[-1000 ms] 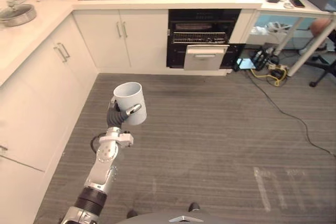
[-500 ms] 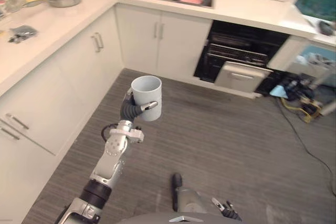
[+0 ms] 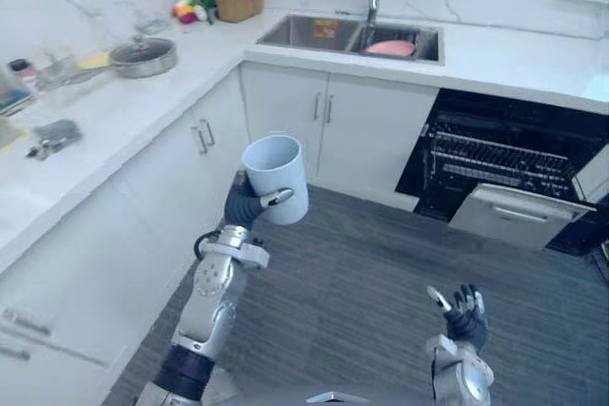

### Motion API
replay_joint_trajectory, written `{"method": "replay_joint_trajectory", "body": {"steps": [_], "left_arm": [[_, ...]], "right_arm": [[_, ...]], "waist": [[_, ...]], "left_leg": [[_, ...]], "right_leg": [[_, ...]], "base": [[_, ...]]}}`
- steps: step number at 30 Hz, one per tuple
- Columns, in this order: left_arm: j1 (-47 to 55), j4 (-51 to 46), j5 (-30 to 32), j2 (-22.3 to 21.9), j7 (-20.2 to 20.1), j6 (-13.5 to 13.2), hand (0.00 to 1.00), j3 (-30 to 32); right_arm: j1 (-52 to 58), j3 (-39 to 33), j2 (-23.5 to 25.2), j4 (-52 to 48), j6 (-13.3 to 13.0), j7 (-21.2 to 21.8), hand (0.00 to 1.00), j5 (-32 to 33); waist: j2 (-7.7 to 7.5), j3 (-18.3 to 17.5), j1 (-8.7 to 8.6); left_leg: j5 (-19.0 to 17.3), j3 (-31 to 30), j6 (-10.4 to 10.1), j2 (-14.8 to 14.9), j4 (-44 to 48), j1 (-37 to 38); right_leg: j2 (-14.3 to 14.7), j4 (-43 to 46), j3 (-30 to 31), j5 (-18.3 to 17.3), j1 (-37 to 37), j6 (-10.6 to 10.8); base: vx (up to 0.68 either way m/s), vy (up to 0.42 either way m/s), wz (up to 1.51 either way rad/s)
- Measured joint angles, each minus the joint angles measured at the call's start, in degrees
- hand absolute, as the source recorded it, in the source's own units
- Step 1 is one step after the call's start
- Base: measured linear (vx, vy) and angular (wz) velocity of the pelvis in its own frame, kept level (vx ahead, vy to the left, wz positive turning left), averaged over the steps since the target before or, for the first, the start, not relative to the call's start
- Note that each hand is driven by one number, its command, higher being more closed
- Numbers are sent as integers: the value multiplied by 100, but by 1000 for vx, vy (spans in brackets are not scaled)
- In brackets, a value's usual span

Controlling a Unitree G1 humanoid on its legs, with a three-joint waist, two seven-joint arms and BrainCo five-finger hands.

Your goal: Walk over to the sink, pick up the cup, carry it to the dishwasher, place the cup inside the dishwasher, then close the dishwasher door

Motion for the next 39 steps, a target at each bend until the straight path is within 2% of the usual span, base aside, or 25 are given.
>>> {"method": "replay_joint_trajectory", "body": {"steps": [2, 3, 4, 6, 9, 11, 12, 14, 16, 18, 20, 21, 22, 24, 26, 27, 28, 29, 30, 31, 32, 33, 35, 36, 39], "left_arm": [[28, -19, -11, 2, 31, -1, 100, -3], [71, -41, -36, 31, 92, -46, 100, 11], [87, -36, -36, 121, 133, -57, 100, 25], [91, -20, -34, 294, 255, -58, 100, 74], [67, -45, -31, 313, 231, -64, 100, 16], [58, -53, -23, 337, 146, -102, 100, 31], [59, -59, -2, 395, 150, -113, 100, 47], [59, -59, 80, 353, 258, -183, 100, 221], [30, -129, 82, 358, 264, -301, 100, 226], [-4, -214, 82, 361, 257, -403, 100, 237], [3, -227, 82, 370, 247, -407, 100, 231], [0, -260, 81, 399, 239, -422, 100, 227], [26, -250, 78, 388, 235, -439, 100, 196], [26, -154, 75, 177, 201, -445, 100, 57], [-37, -154, 75, 66, 126, -476, 100, -57], [-67, -155, 76, 36, 104, -505, 100, -69], [-81, -162, 76, -46, 99, -596, 100, -60], [-36, -170, 76, -103, 118, -624, 100, 12], [-16, -178, 76, -95, 132, -626, 100, 27], [88, -199, 72, -109, 181, -673, 100, 27], [282, -200, 75, -226, 263, -664, 100, 8], [384, -198, 74, -296, 259, -651, 100, 4], [553, -161, 70, -305, 245, -617, 100, 43], [603, -157, 71, -307, 245, -619, 100, 65], [684, -161, 78, -291, 272, -669, 100, 171]], "right_arm": [[-30, 105, -135, -300, -115, -155, 0, -13], [-109, 199, -173, -388, -190, -218, 0, -17], [-200, 243, -103, -388, -202, -231, 0, -16], [-144, 304, 83, -630, -211, -316, 0, -19], [-48, 38, 67, -939, -222, -498, 0, -97], [-89, -122, 129, -915, -208, -607, 0, -145], [-117, -99, 154, -889, -176, -597, 0, -230], [-125, 3, 165, -882, -76, -528, 0, -377], [-60, 16, 168, -945, -75, -396, 0, -436], [139, 0, 203, -1134, -67, -293, 0, -469], [332, -92, 282, -1448, -63, -164, 0, -471], [450, -86, 304, -1730, -67, -111, 0, -467], [603, -50, 289, -1909, -98, -35, 0, -465], [466, -15, 96, -2162, -93, 105, 0, -467], [564, 36, 219, -2632, -113, 166, 0, -471], [582, 57, 253, -2762, -119, 177, 0, -470], [559, 88, 247, -2961, -141, 199, 0, -485], [500, 84, 239, -3011, -164, 189, 0, -618], [494, 77, 238, -3009, -165, 180, 0, -667], [441, 85, 161, -2981, -120, 177, 0, -690], [429, 48, -16, -3014, -90, 176, 0, -692], [412, 1, -102, -3014, -91, 183, 0, -699], [431, -117, -120, -2911, -91, 190, 0, -692], [426, -133, -130, -2911, -98, 196, 0, -691], [234, -128, -173, -2908, -176, 240, 0, -677]], "waist": [[154, -16, 0], [279, -43, 39], [167, 14, 35], [-40, 125, -140], [-318, 27, -157], [-394, 65, -172], [-366, 95, -148], [-133, 177, -231], [-4, 167, -340], [71, 213, -469], [53, 230, -554], [-154, 209, -560], [-136, 244, -580], [301, 320, -426], [386, 306, -447], [415, 306, -464], [555, 293, -511], [663, 242, -489], [506, 205, -494], [358, 211, -444], [613, 235, -298], [826, 270, -242], [850, 324, -247], [827, 316, -232], [597, 276, -70]], "left_leg": [[856, -470, -195, -323, -2231, 97], [1694, -709, -419, -318, -2289, 155], [1685, -672, -240, -371, -2022, 188], [966, -627, -163, -448, -1245, 178], [46, -581, 52, -785, -315, 363], [-310, -138, 189, -869, -368, 937], [-403, 118, 214, -879, -559, 1283], [-424, 596, 154, -796, -1245, 2234], [-378, 762, 75, -721, -1642, 2629], [-348, 888, 22, -657, -1950, 2986], [-368, 913, -19, -601, -2064, 3234], [-519, 899, -264, -647, -2063, 3449], [-729, 825, -494, -620, -2070, 3635], [-870, 605, -433, -327, -2008, 3773], [-978, 616, -315, -158, -1974, 3850], [-1077, 619, -160, -96, -1955, 3862], [-1447, 656, 306, 76, -2002, 3869], [-1465, 758, 607, 192, -1806, 3892], [-1404, 748, 659, 198, -1392, 3812], [-1029, 657, 421, 496, 47, 3335], [-260, 319, 502, 1029, 1516, 2634], [178, -57, 355, 1264, 2423, 2090], [-14, -154, 191, 1195, 3290, 1205], [-94, -65, 177, 1115, 3172, 1053], [-219, 337, -69, 496, 814, 591]], "right_leg": [[-101, 22, 299, -32, -22, 52], [-168, 96, 585, -179, 5, 245], [-272, 184, 712, -232, 52, 275], [-111, 671, 938, -301, 103, 277], [-430, 2020, 1000, -53, -222, 332], [-739, 3459, 968, 971, -904, 1345], [-880, 4161, 902, 1261, -1333, 1342], [-994, 5260, -145, 746, -2217, 448], [-933, 5032, -889, 458, -2592, 297], [-794, 3696, -1675, 295, -2845, 158], [-565, 1742, -2135, 680, -2781, -102], [-372, 160, -2186, 1513, -2532, -261], [-234, -100, -2162, 2517, -2292, -568], [192, 271, -2133, 2050, -2394, -589], [306, 822, -2110, 1645, -2551, -532], [350, 981, -2111, 1544, -2600, -520], [485, 1330, -2170, 1287, -2758, -439], [508, 2419, -1970, 577, -2983, -679], [505, 2828, -1792, 281, -2932, -696], [581, 2800, -1560, -328, -2633, -525], [834, 2492, -1586, -437, -2348, -507], [994, 2154, -1602, -424, -2043, -527], [1002, 1312, -1612, -205, -1171, -615], [992, 1051, -1607, -126, -943, -557], [842, 273, -1407, 121, -373, -540]], "base": [[502, 368, -103], [421, 365, -122], [493, 402, -97], [492, 284, -43], [432, 226, -50], [416, 182, -79], [351, 137, -121], [370, 116, -115], [323, 65, -64], [352, -38, -38], [397, -171, -17], [398, -180, -15], [441, -182, -47], [245, -117, -72], [158, -142, -18], [166, -174, 1], [276, -172, -7], [326, -168, -4], [352, -154, -2], [360, -216, -12], [353, -210, -20], [369, -164, -16], [448, -104, 17], [553, -118, 2], [477, -68, -34]]}}
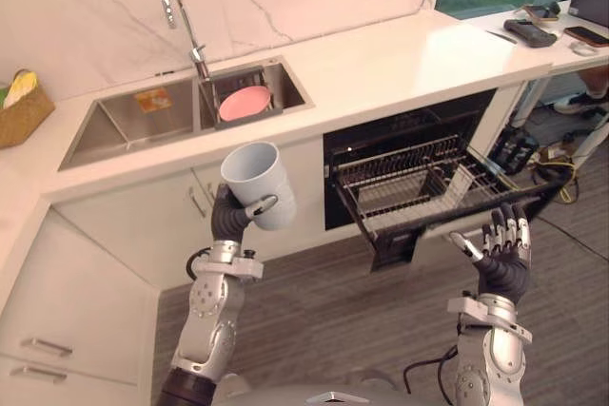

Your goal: Walk over to the sink, pick up the cup, carry it to the dishwasher, place the cup inside the dishwasher, then close the dishwasher door

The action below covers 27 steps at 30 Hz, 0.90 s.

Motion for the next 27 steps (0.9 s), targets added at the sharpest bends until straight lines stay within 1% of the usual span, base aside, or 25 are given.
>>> {"method": "replay_joint_trajectory", "body": {"steps": [1, 2, 3, 5, 6, 7, 8, 9, 10, 11, 12, 13, 14, 15, 16, 17, 19, 20, 21, 22, 23, 24, 25, 26, 27], "left_arm": [[0, -1, -1, 9, 57, -3, 100, 13], [2, -3, -1, 32, 117, -2, 100, 11], [2, -44, -2, 112, 212, 1, 100, 17], [1, -99, -11, 160, 225, -2, 100, 38], [35, -110, -14, 209, 227, -27, 100, 41], [67, -113, -14, 216, 228, -57, 100, 41], [106, -99, -13, 278, 251, -103, 100, 95], [74, -94, -8, 331, 307, -103, 100, 132], [33, -93, -7, 330, 323, -103, 100, 165], [-12, -93, -6, 271, 324, -103, 100, 227], [-30, -93, -4, 257, 323, -103, 100, 273], [-22, -92, -3, 284, 324, -102, 100, 324], [-11, -92, -2, 287, 324, -102, 100, 327], [5, -94, -1, 319, 324, -101, 100, 349], [10, -104, -1, 310, 328, -101, 100, 444], [17, -149, 0, 311, 328, -106, 100, 495], [36, -193, 5, 318, 325, -162, 100, 514], [44, -194, 29, 320, 323, -182, 100, 510], [51, -193, 72, 326, 323, -185, 100, 514], [68, -192, 158, 380, 321, -196, 100, 513], [70, -140, 219, 453, 323, -227, 100, 513], [73, -121, 225, 436, 327, -227, 100, 513], [43, -125, 285, 420, 326, -233, 100, 481], [0, -135, 339, 418, 335, -235, 100, 482], [-15, -137, 345, 420, 344, -235, 100, 485]], "right_arm": [[-99, 80, -78, -1, -8, 9, 0, 0], [-142, 112, -116, -2, -9, 8, 0, 0], [-222, 146, -190, -3, -10, 5, 0, 1], [-213, 102, -275, -2, -19, 5, 0, 6], [-168, 90, -365, -5, -22, 10, 0, 48], [-149, 93, -416, -3, -25, 28, 0, 50], [-161, 121, -331, 65, -22, 60, 0, 55], [-129, 150, -266, 130, -23, 109, 0, 63], [-138, 137, -261, 183, -17, 122, 0, 87], [-141, 103, -227, 220, 27, 148, 0, 115], [-146, 90, -144, 222, 65, 163, 0, 113], [-171, 134, -27, 234, 84, 160, 0, 100], [-190, 184, 23, 261, 86, 157, 0, 94], [-249, 304, 90, 357, 90, 147, 0, 85], [-304, 499, 120, 466, 155, 125, 0, 61], [-293, 630, 178, 463, 185, 79, 0, -19], [-284, 712, 285, 459, 184, 60, 0, -23], [-242, 743, 314, 459, 185, 47, 0, -23], [-228, 735, 309, 457, 183, 43, 0, -22], [-202, 726, 303, 457, 181, 39, 0, -21], [-202, 713, 266, 466, 181, 41, 0, -18], [-206, 696, 242, 461, 180, 40, 0, -17], [-213, 692, 215, 457, 174, 40, 0, -16], [-234, 686, 181, 458, 174, 40, 0, -16], [-239, 712, 164, 457, 174, 44, 0, -18]], "waist": [[-116, 20, 13], [-181, 31, 15], [-295, 80, 8], [-298, 82, 2], [-224, 36, 9], [-161, -9, 22], [-298, -131, 117], [-501, -226, 45], [-546, -228, 33], [-607, -217, 30], [-682, -215, 23], [-772, -207, 25], [-776, -206, 23], [-763, -198, 24], [-689, -184, 55], [-585, -180, 79], [-513, -197, 87], [-520, -216, 67], [-533, -225, 55], [-617, -263, 52], [-663, -314, 49], [-594, -355, 58], [-512, -402, 46], [-493, -404, 62], [-492, -405, 71]], "left_leg": [[174, -48, -134, -297, -1127, -117], [316, -65, -185, -429, -1638, -137], [699, -75, -244, -682, -2621, -147], [1121, -56, -201, -796, -3023, -190], [1576, -48, -81, -875, -3305, -98], [1751, -97, 42, -891, -3345, -76], [1992, -127, 295, -1032, -3010, -76], [1624, -105, 388, -1200, -2632, -148], [1452, -114, 447, -1244, -2444, -204], [1271, -116, 535, -1330, -2239, -221], [1095, -110, 615, -1434, -2091, -175], [833, -75, 736, -1594, -2000, 43], [768, -69, 783, -1634, -2039, 175], [704, -61, 824, -1654, -2144, 402], [691, -55, 821, -1645, -2380, 720], [708, -56, 793, -1602, -2658, 980], [732, -57, 749, -1553, -2898, 1213], [728, -68, 697, -1540, -3002, 1344], [712, -72, 653, -1540, -3007, 1375], [667, -79, 562, -1586, -2947, 1412], [603, -134, 456, -1616, -2921, 1419], [604, -144, 420, -1555, -2944, 1402], [602, -152, 359, -1470, -2957, 1322], [600, -135, 342, -1422, -2970, 1284], [591, -125, 304, -1400, -2981, 1270]], "right_leg": [[-94, -140, 121, -1, 111, 83], [-148, -192, 192, -26, 184, 129], [-258, -289, 313, -111, 403, 275], [-311, -289, 367, -245, 613, 500], [-348, -213, 415, -440, 855, 816], [-342, -158, 469, -533, 899, 941], [-556, -13, 533, -742, 992, 1079], [-817, 112, 352, -697, 950, 1164], [-903, 253, 316, -652, 906, 1250], [-1037, 578, 295, -584, 819, 1367], [-1207, 1091, 252, -507, 665, 1416], [-1539, 2202, 170, -98, 305, 1443], [-1660, 2628, 167, 167, 161, 1447], [-1793, 3135, 123, 130, -32, 1400], [-1870, 3430, -98, -48, -262, 1236], [-1860, 3421, -359, -155, -481, 1082], [-1851, 3096, -660, -218, -754, 968], [-1837, 2543, -798, -170, -962, 900], [-1828, 2254, -811, -87, -1020, 833], [-1767, 1499, -869, 536, -1104, 680], [-1714, 1097, -871, 760, -1088, 679], [-1618, 914, -864, 767, -1006, 687], [-1460, 458, -902, 802, -853, 741], [-1325, 42, -896, 857, -743, 832], [-1262, -161, -885, 884, -692, 869]], "base": [[364, -22, -32], [536, 16, -48], [424, 54, -43], [439, 141, -41], [459, 237, -46], [547, 315, -79], [455, 241, -49], [451, 228, -31], [436, 218, 14], [338, 199, 15], [492, 290, 20], [404, 224, 16], [463, 233, 9], [338, 141, -4], [366, 140, -7], [266, 88, -7], [182, 22, 3], [169, -28, 11], [210, -82, 12], [173, -126, -1], [180, -137, -9], [164, -142, -12], [141, -121, -20], [128, -149, -25], [79, -121, -38]]}}
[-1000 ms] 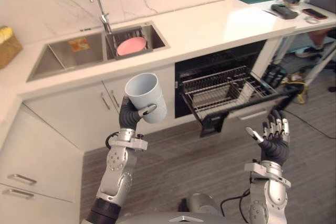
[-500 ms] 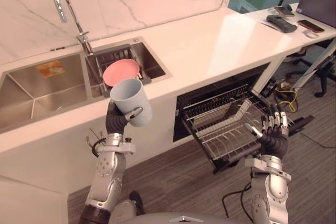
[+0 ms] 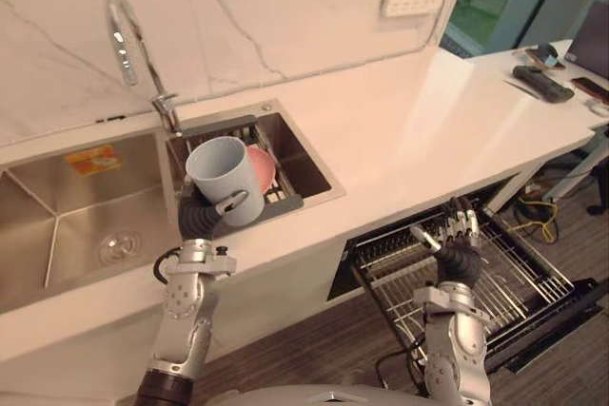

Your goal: Walk over to the sink, pick up the cup, carry it to the dishwasher, place the cup inside the dishwasher, then close the dishwasher door

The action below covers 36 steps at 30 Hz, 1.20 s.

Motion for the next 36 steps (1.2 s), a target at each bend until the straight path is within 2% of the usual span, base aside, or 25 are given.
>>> {"method": "replay_joint_trajectory", "body": {"steps": [3, 8, 13, 20, 24, 28, 29, 35, 36], "left_arm": [[-11, -30, 9, -30, 12, 1, 100, 4], [-56, -73, 8, -105, 23, 1, 100, 21], [-93, -293, 5, -113, 42, -15, 100, 20], [-398, -236, 72, -160, 284, -12, 100, -127], [-572, -207, 189, -166, 441, -13, 100, -346], [-788, 123, 344, -167, 722, -13, 100, -487], [-979, 479, 555, -211, 1148, -13, 100, -713], [-979, 526, 574, -211, 1169, -13, 100, -713], [-978, 603, 733, -213, 1264, -13, 100, -711]], "right_arm": [[-9, 34, 11, -7, 2, 3, 0, 0], [-17, 68, 34, -67, 0, 68, 0, 20], [-36, 217, 136, -136, -21, 571, 0, 635], [-267, 302, 135, -1105, -88, 1475, 0, 1456], [-347, 500, 134, -1216, -64, 1656, 0, 1584], [-519, 702, 124, -1216, 264, 1615, 0, 1612], [-673, 957, 113, -1219, 776, 1542, 0, 1692], [-667, 958, 108, -1217, 775, 1540, 0, 1692], [-655, 957, 105, -1209, 774, 1530, 0, 1693]], "waist": [[31, -3, 5], [28, -3, 22], [17, -2, 27], [2, 1, -48], [-34, 18, -95], [-61, 33, -106], [-144, -139, -260], [-125, -162, -257], [-124, -161, -256]], "left_leg": [[-29, -96, -64, 75, -118, 46], [-36, -100, -77, 8, -192, 36], [13, -103, -63, -92, -360, 49], [51, -99, -39, -150, -413, 42], [130, -79, -33, -191, -574, 96], [130, 1, -34, -189, -619, 170], [453, 44, 6, -361, -1165, 337], [470, 36, 21, -365, -1158, 349], [488, 22, 34, -367, -1147, 352]], "right_leg": [[263, -598, 98, 288, 179, -48], [312, -978, 143, 513, 263, -13], [299, -1278, 152, 679, 347, 28], [300, -1527, 170, 819, 389, 49], [297, -1584, 196, 860, 388, 44], [320, -1649, 288, 904, 422, 41], [272, -1774, 345, 1066, 376, 58], [267, -1767, 332, 1073, 392, 59], [255, -1733, 321, 1075, 391, 58]], "base": [[16, -53, -31], [-10, -3, -7], [-15, 21, 1], [-2, 3, -3], [-6, 1, -2], [-41, 3, -11], [0, 0, 0], [-5, -2, 0], [0, 0, 5]]}}
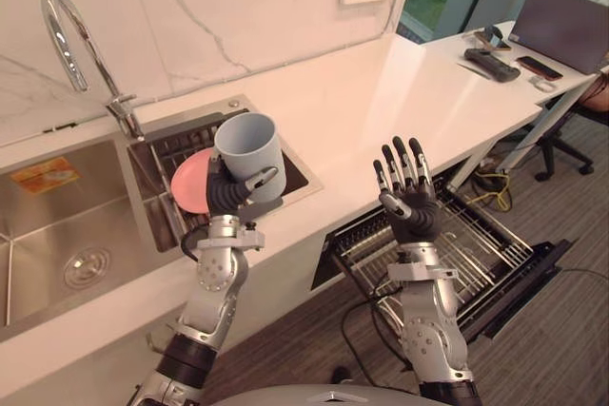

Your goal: Walk over to the sink, pick up the cup, carry it to the dishwasher, place the cup inside the dishwasher, then close the dishwasher door

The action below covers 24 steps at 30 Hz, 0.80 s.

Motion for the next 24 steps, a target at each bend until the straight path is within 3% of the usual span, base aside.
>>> {"method": "replay_joint_trajectory", "body": {"steps": [3, 6, 9, 11, 14, 24], "left_arm": [[4, 102, 557, -2, 384, 46, 100, 0], [5, 99, 1325, 1, 1015, 159, 100, 2], [17, 76, 2418, -1, 1814, 523, 100, -26], [18, 35, 3187, 2, 2414, 872, 100, -147], [27, 41, 3379, -16, 2662, 1085, 100, -245], [-224, 69, 3650, -58, 3121, 1178, 100, -627]], "right_arm": [[29, -1, -18, 15, -29, -39, 0, 4], [33, 70, -47, 30, -48, -204, 0, 1], [23, 256, -102, 40, -122, -555, 0, -124], [19, 274, -139, 48, -113, -870, 0, -136], [16, 356, -222, 50, -65, -921, 0, -203], [-295, 987, -261, 48, 361, -1063, 0, -246]], "waist": [[-2, 2, 0], [-14, 28, 38], [-18, 62, 67], [42, 40, 64], [41, 42, 59], [14, 41, 132]], "left_leg": [[14, -67, 9, -12, 3, 28], [-54, -126, 24, -44, -29, 83], [-92, -123, 15, -84, -85, 97], [110, -116, -14, -114, -388, 105], [199, -88, -47, -84, -383, 65], [235, -121, -9, -83, -351, 126]], "right_leg": [[-29, 87, -25, 7, 15, 0], [-63, 92, -29, 28, 135, 16], [-115, 201, -16, -120, 73, 82], [-112, 329, -8, -207, -141, 88], [-58, 270, 31, -111, -199, 60], [-26, 34, 60, 15, -26, 57]], "base": [[-23, 7, 7], [-103, 27, 5], [-130, 20, 1], [-28, 2, -1], [45, -21, -8], [25, -17, 0]]}}
